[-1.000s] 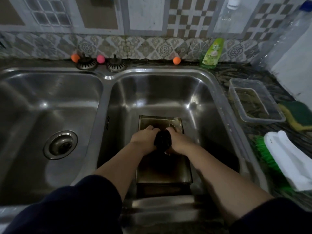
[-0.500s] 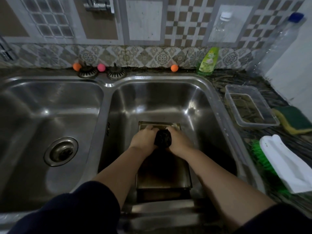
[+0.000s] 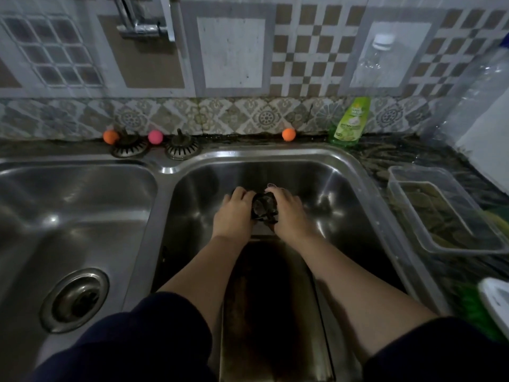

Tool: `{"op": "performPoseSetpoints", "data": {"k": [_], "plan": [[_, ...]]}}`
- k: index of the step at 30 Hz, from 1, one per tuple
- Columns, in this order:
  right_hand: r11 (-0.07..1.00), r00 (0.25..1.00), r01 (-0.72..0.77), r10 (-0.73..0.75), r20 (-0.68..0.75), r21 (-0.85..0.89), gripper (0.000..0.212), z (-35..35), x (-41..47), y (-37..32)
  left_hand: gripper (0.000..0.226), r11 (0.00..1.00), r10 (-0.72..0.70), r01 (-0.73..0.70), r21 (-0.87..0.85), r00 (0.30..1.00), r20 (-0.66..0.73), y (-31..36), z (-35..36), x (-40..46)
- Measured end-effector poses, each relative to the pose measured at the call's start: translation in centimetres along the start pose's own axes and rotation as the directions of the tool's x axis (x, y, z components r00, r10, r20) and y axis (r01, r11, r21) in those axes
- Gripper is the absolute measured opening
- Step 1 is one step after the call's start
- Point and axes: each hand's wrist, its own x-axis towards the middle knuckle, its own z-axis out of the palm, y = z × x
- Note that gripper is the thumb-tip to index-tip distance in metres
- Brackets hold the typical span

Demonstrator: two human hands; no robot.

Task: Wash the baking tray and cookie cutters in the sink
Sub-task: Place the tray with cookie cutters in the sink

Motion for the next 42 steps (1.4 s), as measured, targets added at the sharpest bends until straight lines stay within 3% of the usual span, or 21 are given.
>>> {"op": "performPoseSetpoints", "data": {"k": [8, 13, 18, 22, 27, 32, 42], "plan": [[0.997, 1.0, -0.002, 0.003, -0.013, 0.072, 0.077, 1.4, 0.8, 1.4, 0.089, 0.997, -0.061, 0.064, -0.046, 0.997, 0.045, -1.0, 1.9, 0.8], [1.0, 0.999, 0.002, -0.002, 0.034, 0.002, 0.08, 0.3, 0.0, 2.3, 0.085, 0.995, -0.086, 0.089, -0.035, 0.994, 0.069, -1.4, 1.3, -0.6], [0.998, 0.998, -0.026, 0.022, 0.066, 0.065, 0.078, -0.9, -2.3, 1.9, 0.081, 0.968, -0.174, 0.197, -0.153, 0.973, 0.151, -2.2, 1.7, -3.5], [0.999, 0.995, -0.034, 0.037, 0.097, -0.034, 0.081, -0.7, -5.3, 1.7, 0.068, 0.889, -0.305, 0.36, -0.282, 0.926, 0.222, -1.5, 1.9, -6.8], [0.987, 0.955, -0.161, 0.16, 0.251, -0.014, 0.079, -0.3, -9.8, 0.8, 0.065, 0.846, -0.412, 0.482, -0.228, 0.862, 0.296, -1.3, 2.7, -10.6], [0.972, 0.922, -0.232, 0.231, 0.312, -0.032, 0.087, 0.5, -12.2, 1.4, 0.06, 0.83, -0.428, 0.524, -0.191, 0.818, 0.383, -2.5, 3.0, -11.6], [0.967, 0.868, -0.246, 0.247, 0.431, -0.06, 0.094, 1.4, -12.4, 1.8, 0.057, 0.872, -0.372, 0.467, -0.15, 0.829, 0.417, -1.9, 2.1, -11.5]]}}
